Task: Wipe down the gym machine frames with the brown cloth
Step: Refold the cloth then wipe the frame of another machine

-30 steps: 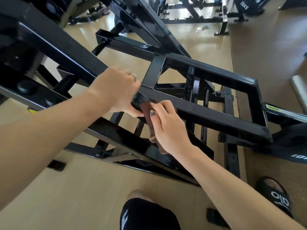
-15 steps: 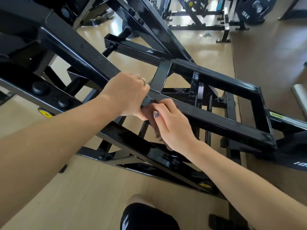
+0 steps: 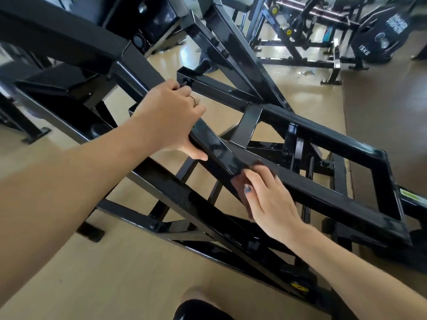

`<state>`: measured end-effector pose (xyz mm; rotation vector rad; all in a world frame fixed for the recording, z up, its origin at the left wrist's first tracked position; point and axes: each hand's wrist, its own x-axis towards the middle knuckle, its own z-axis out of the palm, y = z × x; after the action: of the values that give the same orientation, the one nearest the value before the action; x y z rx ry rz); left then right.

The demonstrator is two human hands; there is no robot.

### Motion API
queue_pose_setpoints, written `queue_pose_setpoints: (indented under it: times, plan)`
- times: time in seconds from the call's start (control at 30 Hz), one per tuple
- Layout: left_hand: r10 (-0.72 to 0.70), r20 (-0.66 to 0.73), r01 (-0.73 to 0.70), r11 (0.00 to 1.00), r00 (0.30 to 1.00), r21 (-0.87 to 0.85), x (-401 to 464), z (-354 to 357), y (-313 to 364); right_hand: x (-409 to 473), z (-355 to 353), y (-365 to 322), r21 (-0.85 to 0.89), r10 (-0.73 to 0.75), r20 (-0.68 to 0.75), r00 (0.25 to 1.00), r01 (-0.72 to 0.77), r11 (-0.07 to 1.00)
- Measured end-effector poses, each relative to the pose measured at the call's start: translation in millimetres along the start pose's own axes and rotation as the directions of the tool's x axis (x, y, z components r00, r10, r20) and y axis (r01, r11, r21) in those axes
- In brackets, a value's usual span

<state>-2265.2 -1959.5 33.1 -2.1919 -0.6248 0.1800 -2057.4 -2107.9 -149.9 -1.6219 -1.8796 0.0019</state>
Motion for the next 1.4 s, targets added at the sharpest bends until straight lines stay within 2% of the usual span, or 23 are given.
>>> queue_pose_setpoints:
  times: [0.07,0.13,0.3,0.43,0.63,0.83,0.93,1.03,1.1,1.23,1.3,1.4]
  plan:
    - [-0.017,-0.025,0.016,0.999,1.000,-0.031,-0.3,-0.4,0.7,36.8,-2.1,-21.6,-0.032,-0.125,-0.034,0.992,0.124,0.992]
    - [-0.031,-0.030,0.030,0.999,0.999,-0.038,-1.7,0.8,1.5,60.3,-3.0,-35.0,-0.036,-0.178,-0.038,0.983,0.176,0.984]
    - [-0.056,-0.022,0.055,0.998,0.998,-0.031,-1.9,0.6,1.4,42.0,1.4,-20.3,0.154,-0.150,-0.019,0.988,0.151,0.976]
    - [-0.070,0.025,0.071,0.997,0.997,-0.021,-2.8,-3.1,3.7,7.9,5.7,1.5,0.129,-0.116,0.036,0.993,0.111,0.985]
    - [-0.093,0.079,0.095,0.995,0.993,-0.024,-3.0,-9.1,6.2,8.9,5.3,10.3,0.142,-0.173,0.065,0.983,0.163,0.976]
    - [-0.100,0.214,0.106,0.994,0.972,-0.017,-3.4,-6.7,8.0,60.3,-0.5,-8.5,0.279,-0.296,0.073,0.952,0.265,0.923]
    - [-0.068,0.219,0.076,0.997,0.973,-0.028,-0.3,-15.2,6.8,90.3,-6.5,-23.4,0.343,-0.340,0.114,0.933,0.285,0.895]
    - [0.003,0.388,0.044,0.993,0.922,-0.111,5.1,-37.3,-6.2,98.5,-18.4,-26.6,0.422,-0.333,0.216,0.918,0.220,0.880]
    - [0.067,0.440,0.016,0.983,0.896,-0.183,4.1,-53.2,-36.0,96.9,-26.6,-25.9,0.443,-0.324,0.278,0.904,0.179,0.879]
    - [0.028,0.495,0.015,0.996,0.868,-0.084,9.7,-55.9,-111.4,95.7,-36.8,-29.4,0.430,-0.273,0.341,0.899,0.109,0.896]
    - [0.136,0.519,-0.089,0.990,0.844,-0.114,16.8,-48.6,-127.0,99.4,-40.0,-32.9,0.418,-0.257,0.372,0.892,0.086,0.904]
    - [0.273,0.462,-0.212,0.961,0.844,-0.181,17.8,-40.8,-131.3,109.3,-46.7,-42.6,0.424,-0.232,0.378,0.896,0.055,0.904]
